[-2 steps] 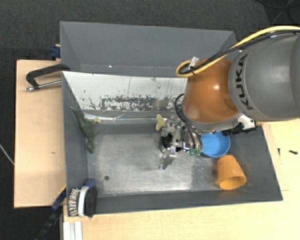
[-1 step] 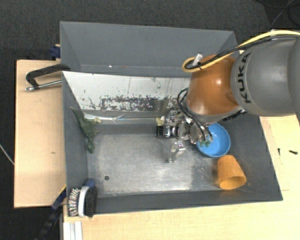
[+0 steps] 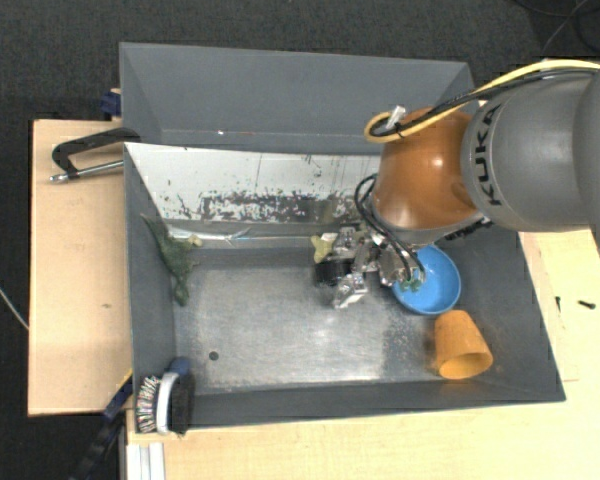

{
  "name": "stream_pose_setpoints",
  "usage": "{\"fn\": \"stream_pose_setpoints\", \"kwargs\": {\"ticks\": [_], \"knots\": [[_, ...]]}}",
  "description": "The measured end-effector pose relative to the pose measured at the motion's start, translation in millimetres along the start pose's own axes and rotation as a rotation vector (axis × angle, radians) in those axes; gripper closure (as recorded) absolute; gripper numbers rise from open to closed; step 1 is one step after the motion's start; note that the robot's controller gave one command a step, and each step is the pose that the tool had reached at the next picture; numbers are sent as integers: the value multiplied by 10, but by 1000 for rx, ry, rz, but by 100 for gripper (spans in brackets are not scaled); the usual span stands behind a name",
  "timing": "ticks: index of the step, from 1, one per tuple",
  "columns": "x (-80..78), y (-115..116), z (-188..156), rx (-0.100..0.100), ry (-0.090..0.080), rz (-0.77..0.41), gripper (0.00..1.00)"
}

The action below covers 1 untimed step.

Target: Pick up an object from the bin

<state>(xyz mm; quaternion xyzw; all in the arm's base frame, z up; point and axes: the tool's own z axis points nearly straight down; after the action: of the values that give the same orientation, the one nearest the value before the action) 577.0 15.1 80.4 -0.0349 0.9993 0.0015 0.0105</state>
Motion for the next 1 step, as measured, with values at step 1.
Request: {"fn": "stream_pose_setpoints", "kwargs": {"ticks": [1], "knots": [[31, -3, 30, 1, 11, 0, 0]]}}
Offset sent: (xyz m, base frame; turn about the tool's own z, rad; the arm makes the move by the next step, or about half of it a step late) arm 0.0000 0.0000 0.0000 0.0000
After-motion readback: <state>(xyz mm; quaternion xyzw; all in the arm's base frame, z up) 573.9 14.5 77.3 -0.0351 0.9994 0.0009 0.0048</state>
